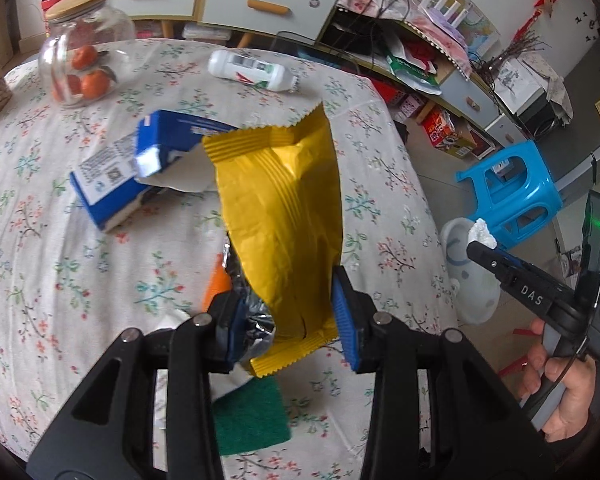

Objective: Collect trash
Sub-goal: 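Carry the tissue over the white bucket and open the right gripper, then lower the yellow wrapper into the bucket and open the left gripper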

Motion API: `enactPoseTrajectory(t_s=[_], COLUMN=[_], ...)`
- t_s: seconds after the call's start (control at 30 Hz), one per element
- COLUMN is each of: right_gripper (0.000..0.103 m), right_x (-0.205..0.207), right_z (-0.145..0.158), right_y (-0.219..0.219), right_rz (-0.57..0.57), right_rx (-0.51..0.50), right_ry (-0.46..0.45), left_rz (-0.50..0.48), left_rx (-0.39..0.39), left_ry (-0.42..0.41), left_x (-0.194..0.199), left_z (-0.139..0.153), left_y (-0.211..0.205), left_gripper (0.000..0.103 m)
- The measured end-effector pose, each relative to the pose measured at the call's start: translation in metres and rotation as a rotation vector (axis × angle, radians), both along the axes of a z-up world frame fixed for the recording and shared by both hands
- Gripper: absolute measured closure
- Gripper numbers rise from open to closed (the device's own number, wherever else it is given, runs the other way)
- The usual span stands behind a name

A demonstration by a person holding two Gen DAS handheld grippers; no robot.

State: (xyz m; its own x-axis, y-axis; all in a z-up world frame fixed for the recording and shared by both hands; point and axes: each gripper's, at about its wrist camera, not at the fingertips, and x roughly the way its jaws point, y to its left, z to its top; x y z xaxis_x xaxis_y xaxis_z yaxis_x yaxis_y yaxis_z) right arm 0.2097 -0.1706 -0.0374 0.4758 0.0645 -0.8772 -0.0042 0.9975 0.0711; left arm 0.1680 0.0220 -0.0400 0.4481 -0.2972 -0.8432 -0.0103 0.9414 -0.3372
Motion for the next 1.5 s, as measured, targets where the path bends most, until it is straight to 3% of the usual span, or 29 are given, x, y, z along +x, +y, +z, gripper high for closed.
enactPoseTrajectory(t_s=[0.6, 0.67, 0.7, 0.73, 1.37, 1.43, 1.47, 1.5], right_gripper=[0.071, 0.057, 0.044, 0.037, 0.034, 0.034, 0.034, 0.034], right_x=[-0.035, -0.037, -0.038, -0.041, -0.086, -0.085, -0.085, -0.085], right_z=[-0.004, -0.008, -0.011, -0.012, -0.008, -0.007, -0.007, -0.007], right_y=[-0.150, -0.165, -0.172, -0.180, -0.254, -0.256, -0.258, -0.259], right_rz=[-0.245, -0.244, -0.251, -0.266, -0.340, -0.346, -0.350, -0.354], right_rx=[0.045, 0.078, 0.087, 0.090, 0.020, 0.021, 0.023, 0.027], right_ry=[0.027, 0.029, 0.034, 0.031, 0.041, 0.041, 0.040, 0.040], left_rz=[-0.104, -0.126, -0.143, -0.159, -0.355, -0.364, -0.368, -0.370], left_rx=[-0.035, -0.043, -0.048, -0.051, -0.022, -0.042, -0.045, -0.034], left_ry=[-0.013, -0.014, -0.012, -0.010, -0.013, -0.027, -0.036, -0.043], left_x=[0.007, 0.009, 0.010, 0.011, 0.043, 0.045, 0.046, 0.047], left_z=[-0.011, -0.012, -0.013, -0.013, -0.020, -0.018, -0.017, -0.015], left_y=[-0.091, -0.106, -0.114, -0.121, -0.236, -0.239, -0.240, -0.241], left_gripper=[0.062, 0.062, 0.062, 0.062, 0.062, 0.060, 0.051, 0.034])
